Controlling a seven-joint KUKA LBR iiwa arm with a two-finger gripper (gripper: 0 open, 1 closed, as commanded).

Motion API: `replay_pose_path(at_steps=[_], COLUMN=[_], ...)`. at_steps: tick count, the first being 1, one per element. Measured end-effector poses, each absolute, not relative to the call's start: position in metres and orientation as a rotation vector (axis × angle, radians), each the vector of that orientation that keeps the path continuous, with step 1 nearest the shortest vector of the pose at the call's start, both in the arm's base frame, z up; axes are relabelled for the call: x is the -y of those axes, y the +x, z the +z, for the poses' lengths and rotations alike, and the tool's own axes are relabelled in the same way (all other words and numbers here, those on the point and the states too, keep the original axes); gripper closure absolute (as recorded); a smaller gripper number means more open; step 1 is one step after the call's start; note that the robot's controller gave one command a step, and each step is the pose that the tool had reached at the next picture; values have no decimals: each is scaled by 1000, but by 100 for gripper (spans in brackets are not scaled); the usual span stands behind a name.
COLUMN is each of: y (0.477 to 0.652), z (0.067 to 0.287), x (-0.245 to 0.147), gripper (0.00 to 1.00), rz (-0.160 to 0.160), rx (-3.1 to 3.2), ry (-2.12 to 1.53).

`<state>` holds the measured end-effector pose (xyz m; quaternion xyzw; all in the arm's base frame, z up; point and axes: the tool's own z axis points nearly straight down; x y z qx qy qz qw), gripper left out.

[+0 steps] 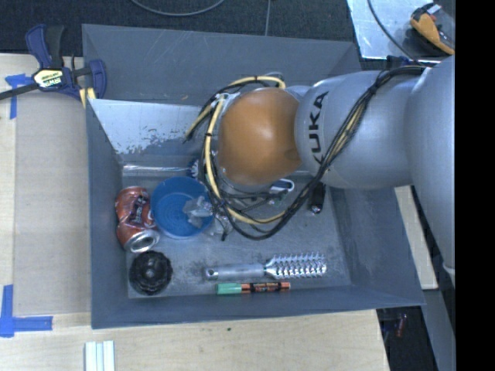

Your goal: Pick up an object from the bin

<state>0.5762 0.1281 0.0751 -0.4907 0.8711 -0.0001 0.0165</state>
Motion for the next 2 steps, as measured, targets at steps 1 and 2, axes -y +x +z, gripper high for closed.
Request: replay_pose_path(at_steps=[1, 2], y=[575, 576], z=[92, 114], x=[-128, -127], gripper=[100, 100], rz=[0, -2], rx=[-2710, -2709], ry=[-1525, -1524])
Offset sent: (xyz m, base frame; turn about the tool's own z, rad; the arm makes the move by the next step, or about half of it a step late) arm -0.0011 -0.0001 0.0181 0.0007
